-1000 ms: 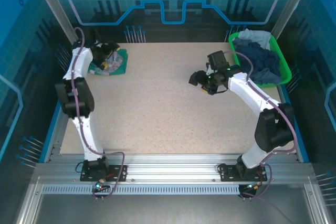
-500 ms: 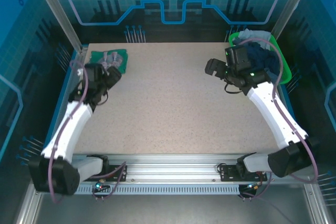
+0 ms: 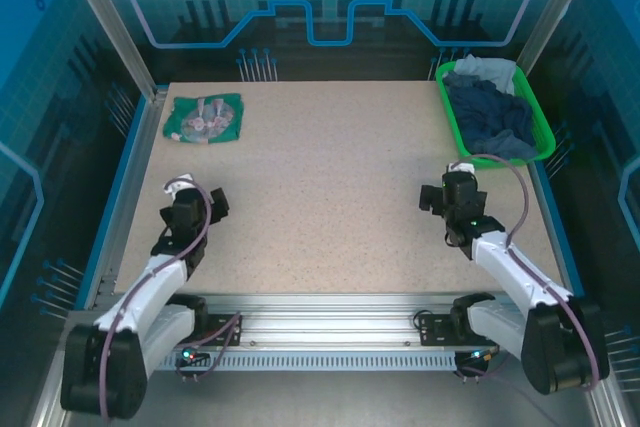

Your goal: Fold and stack the t-shirts

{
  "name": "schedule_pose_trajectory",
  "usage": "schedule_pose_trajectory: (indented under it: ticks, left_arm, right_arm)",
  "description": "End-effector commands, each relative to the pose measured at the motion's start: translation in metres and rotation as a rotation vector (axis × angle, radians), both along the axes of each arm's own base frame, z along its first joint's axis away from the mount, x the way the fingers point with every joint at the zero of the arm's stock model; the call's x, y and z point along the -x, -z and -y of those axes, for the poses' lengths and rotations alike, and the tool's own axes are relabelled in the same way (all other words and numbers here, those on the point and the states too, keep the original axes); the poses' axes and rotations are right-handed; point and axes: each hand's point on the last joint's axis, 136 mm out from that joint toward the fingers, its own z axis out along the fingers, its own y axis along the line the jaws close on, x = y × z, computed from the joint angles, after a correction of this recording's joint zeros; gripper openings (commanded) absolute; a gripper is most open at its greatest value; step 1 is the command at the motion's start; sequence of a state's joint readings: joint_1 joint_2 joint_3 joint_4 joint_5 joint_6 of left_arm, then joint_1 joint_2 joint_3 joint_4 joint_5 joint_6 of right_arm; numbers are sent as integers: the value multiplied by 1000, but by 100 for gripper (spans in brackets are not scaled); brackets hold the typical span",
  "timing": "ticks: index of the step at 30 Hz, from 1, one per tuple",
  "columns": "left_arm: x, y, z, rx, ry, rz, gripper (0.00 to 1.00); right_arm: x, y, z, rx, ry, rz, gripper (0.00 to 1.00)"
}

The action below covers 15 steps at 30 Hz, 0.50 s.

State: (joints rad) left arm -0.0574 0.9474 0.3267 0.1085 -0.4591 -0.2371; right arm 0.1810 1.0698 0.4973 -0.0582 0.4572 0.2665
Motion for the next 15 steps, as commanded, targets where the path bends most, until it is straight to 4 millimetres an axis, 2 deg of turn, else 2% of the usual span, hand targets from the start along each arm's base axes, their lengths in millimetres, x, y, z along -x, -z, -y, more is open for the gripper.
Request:
schedule_pose_trajectory:
  ticks: [1,4,9,12,14,15]
  left_arm:
    - [-29,-12,6,-33,47,117,99]
    - [-48,-14,6,-66,63,144,99]
    - [-79,-20,6,-63,95,227,99]
    - [-85,-12,0,-65,86,252,99]
    - [-87,-8,14,-60,170,251,99]
    - [-86,-7,19,-64,202,273,99]
  right_arm:
    - [-31,-13,2,71,-43,147,100]
    - [-43,-3,1,29,-59,174,100]
    - [-70,-3,-4,18,-118,203,100]
    - [-83,-5,-6,34,-164,235,100]
    - [-84,2,0,2,-153,233,100]
    - [-84,3,-4,-1,-173,233,100]
